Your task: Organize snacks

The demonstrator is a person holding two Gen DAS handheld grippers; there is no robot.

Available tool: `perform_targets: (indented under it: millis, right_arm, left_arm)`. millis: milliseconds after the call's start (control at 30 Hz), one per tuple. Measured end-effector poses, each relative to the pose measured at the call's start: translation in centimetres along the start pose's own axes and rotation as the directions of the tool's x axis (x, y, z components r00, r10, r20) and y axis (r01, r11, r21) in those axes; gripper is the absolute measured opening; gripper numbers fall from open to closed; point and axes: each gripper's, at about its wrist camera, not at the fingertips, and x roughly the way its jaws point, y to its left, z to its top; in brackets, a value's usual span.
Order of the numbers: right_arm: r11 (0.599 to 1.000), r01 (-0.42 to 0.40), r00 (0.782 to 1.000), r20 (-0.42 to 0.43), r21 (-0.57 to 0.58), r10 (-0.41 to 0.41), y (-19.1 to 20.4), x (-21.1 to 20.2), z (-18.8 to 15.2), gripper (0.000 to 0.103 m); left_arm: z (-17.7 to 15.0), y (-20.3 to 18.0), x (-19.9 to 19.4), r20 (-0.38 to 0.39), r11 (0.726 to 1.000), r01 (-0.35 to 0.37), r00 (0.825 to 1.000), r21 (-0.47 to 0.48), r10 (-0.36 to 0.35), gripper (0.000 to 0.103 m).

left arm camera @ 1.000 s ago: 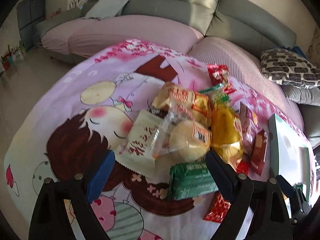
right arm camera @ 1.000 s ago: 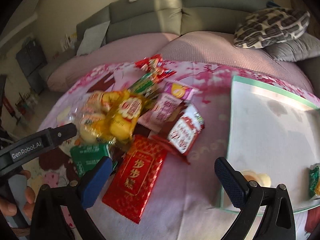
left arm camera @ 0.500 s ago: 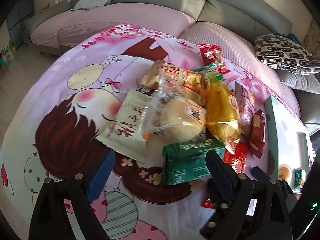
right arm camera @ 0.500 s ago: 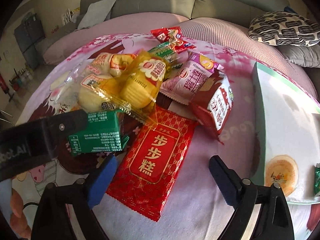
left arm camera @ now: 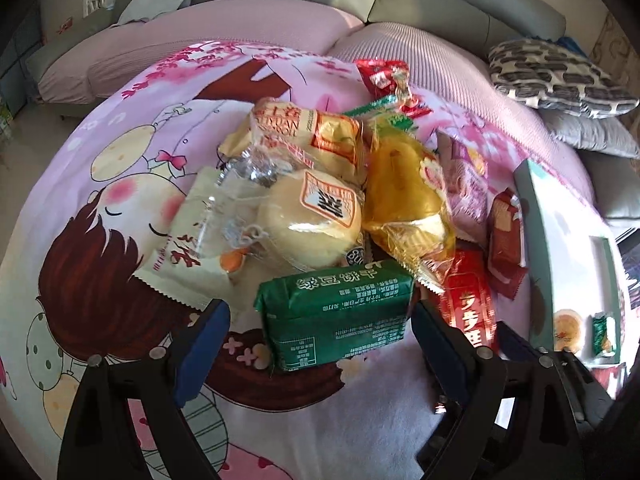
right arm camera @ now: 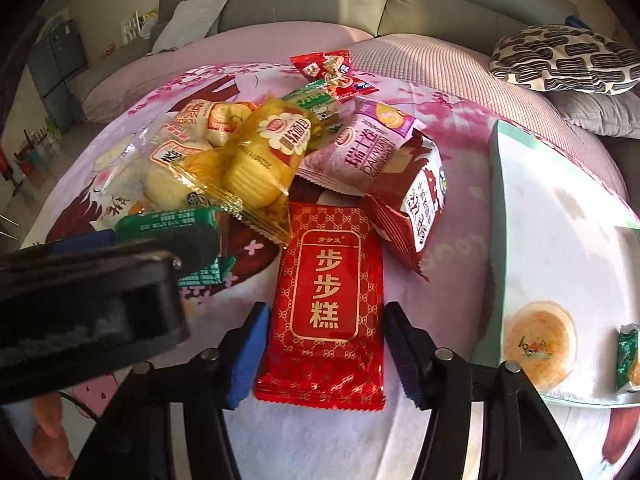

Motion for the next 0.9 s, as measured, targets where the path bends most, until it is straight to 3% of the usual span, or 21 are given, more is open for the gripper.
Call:
perform_targets:
  millis: [267,333,600,733,900]
  right_arm:
    - [1.0,0.002,1.0,-0.002,-0.002,-0.002,-0.2,0.1,-0.2,0.057]
    - [1.0,0.006,1.0,-0.002,-0.004,-0.006,-0.1,0.1,-0.2,0.057]
    - [1.0,0.004,1.0,0.001,0.001,-0.004,0.0,0.1,-0.4,0.057]
    - [0.999,-0.01,1.0,0.01,0.038,0.009,-0.4,0.0,-0.3,0.049]
    - [0.997,-0.038,0.999,0.016,0.073,0.037,-1.0,-0.2,-0.2,0.048]
  left_arm:
    - [-0.1,-0.4,1.1,-0.006,1.0,-0.026,1.0,-0.008,0.026,0.088]
    - [-0.1,-0.5,1.1,-0.002,1.0,-0.005,1.0,-0.01,0.005,0.073]
    - [0.1,-0.9,1.1,0.002,1.0,-0.017,1.0,0.004,0.017,0.07]
    - [0.1,-0.9,0.9,0.004,1.0,-0.021,1.0,0.005,0.021,0.07]
    - [0.1,-0.6,0.3,0.018,1.0,-0.026,0.999,-0.002,0.026,0.07]
